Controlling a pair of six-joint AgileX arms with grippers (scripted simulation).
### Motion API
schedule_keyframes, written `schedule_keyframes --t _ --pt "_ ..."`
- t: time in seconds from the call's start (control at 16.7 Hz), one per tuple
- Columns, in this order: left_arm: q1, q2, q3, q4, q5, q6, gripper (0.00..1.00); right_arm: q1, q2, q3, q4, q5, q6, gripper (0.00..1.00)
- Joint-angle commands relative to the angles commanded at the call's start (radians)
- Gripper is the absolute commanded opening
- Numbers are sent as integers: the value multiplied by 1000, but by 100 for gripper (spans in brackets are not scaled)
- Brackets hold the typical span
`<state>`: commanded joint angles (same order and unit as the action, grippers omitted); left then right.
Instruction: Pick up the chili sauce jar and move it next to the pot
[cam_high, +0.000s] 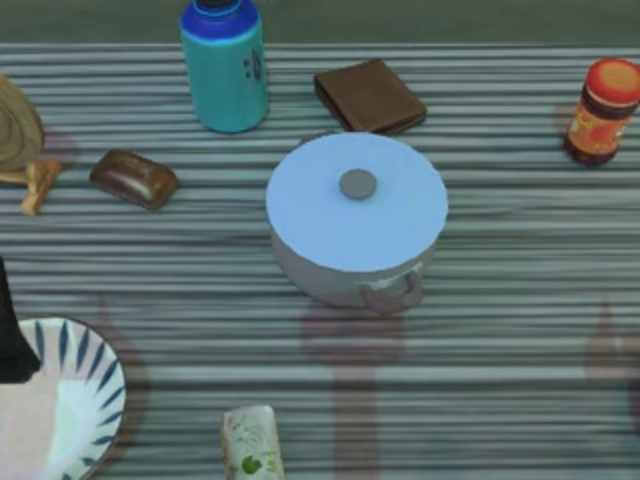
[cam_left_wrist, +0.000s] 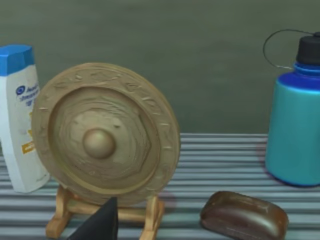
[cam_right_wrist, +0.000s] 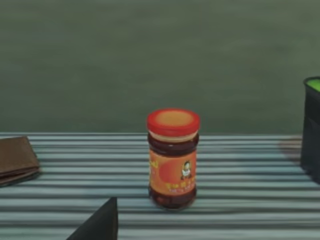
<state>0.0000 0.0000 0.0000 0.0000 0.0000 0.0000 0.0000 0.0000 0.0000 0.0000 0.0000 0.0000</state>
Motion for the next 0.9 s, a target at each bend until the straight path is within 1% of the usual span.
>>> schedule_keyframes --t 0.24,0.42,0.66,0.9 --pt "0 0 0 0 0 0 100 0 27 23 -19 -1 -4 100" --pt "0 0 0 0 0 0 100 -4 147 118 -99 -6 -24 100" --pt "0 0 0 0 0 0 100 -16 429 342 -276 -13 -71 100" --pt "0 0 0 0 0 0 100 -31 803 662 -496 -25 -140 100"
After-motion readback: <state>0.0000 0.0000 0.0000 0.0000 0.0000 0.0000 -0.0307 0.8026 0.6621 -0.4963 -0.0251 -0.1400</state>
